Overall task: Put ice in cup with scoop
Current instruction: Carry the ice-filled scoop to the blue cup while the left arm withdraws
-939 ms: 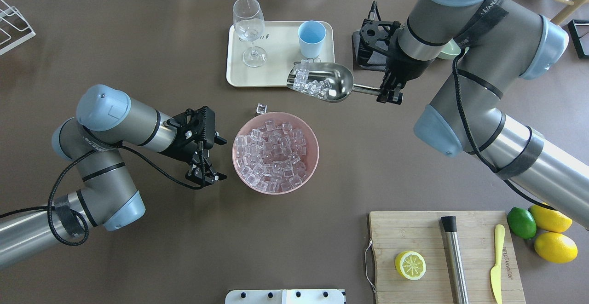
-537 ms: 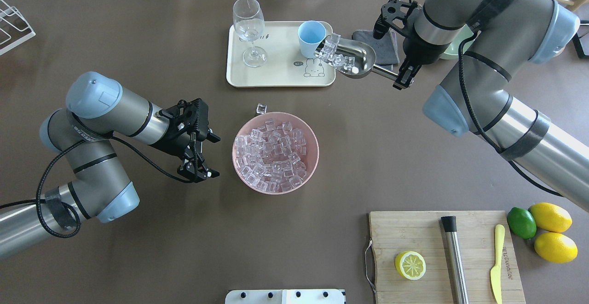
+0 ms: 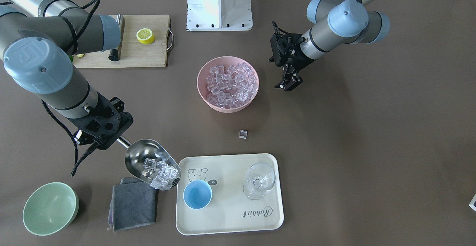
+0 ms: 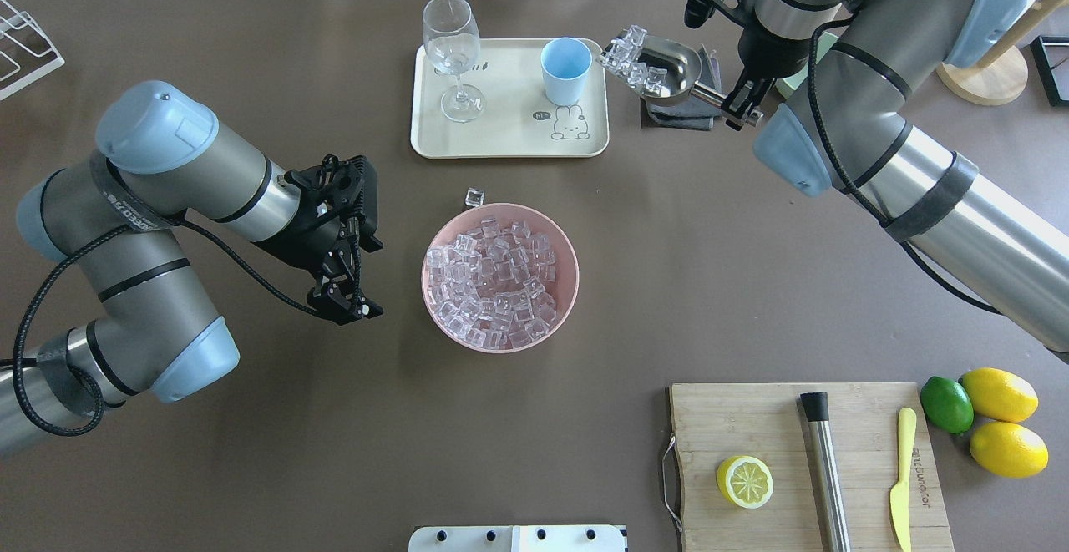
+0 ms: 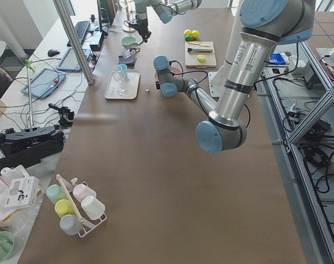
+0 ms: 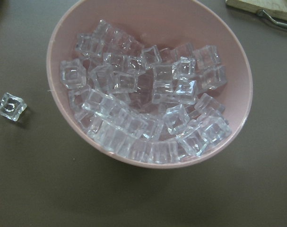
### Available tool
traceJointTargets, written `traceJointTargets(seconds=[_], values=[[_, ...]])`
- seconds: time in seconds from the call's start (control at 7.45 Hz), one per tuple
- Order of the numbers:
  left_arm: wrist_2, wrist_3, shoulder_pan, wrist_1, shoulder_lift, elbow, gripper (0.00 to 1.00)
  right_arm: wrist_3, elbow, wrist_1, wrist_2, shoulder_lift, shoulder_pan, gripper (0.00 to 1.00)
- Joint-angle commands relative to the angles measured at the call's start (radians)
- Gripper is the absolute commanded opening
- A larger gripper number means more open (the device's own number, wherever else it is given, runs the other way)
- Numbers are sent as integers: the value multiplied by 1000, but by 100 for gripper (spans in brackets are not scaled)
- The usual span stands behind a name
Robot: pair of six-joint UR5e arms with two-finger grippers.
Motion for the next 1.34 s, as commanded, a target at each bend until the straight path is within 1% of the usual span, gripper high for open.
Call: traceJointTargets(seconds=[0.0, 0.13, 0.27, 0.4, 0.54, 0.67, 0.81, 0.94, 1.07, 1.21], values=[[-3, -2, -62, 140, 3, -21, 99, -66, -113, -96, -42, 123, 2, 0], [-1, -5, -73, 155, 6, -17, 99, -81, -119, -114, -49, 132, 2, 0], [-4, -65, -81, 154, 21, -13, 99, -85, -139, -115, -58, 142, 2, 0], [-4, -107, -90, 157, 21, 2, 99, -115, -195, -146, -70, 194, 2, 0], [-6, -127, -110, 158, 26, 5, 99, -147, -220, -199, -101, 239, -1, 0], [-13, -215, -145, 159, 51, -4, 99, -149, -219, -213, -102, 242, -5, 0], [-50, -362, -212, 157, 91, -10, 99, -161, -218, -244, -105, 251, -5, 0], [-56, -467, -290, 155, 151, -12, 99, -178, -222, -264, -127, 262, -11, 0], [-55, -477, -335, 157, 214, -13, 99, -183, -224, -291, -169, 279, -30, 0], [-81, -479, -459, 180, 267, -4, 99, -204, -230, -321, -203, 296, -43, 0]])
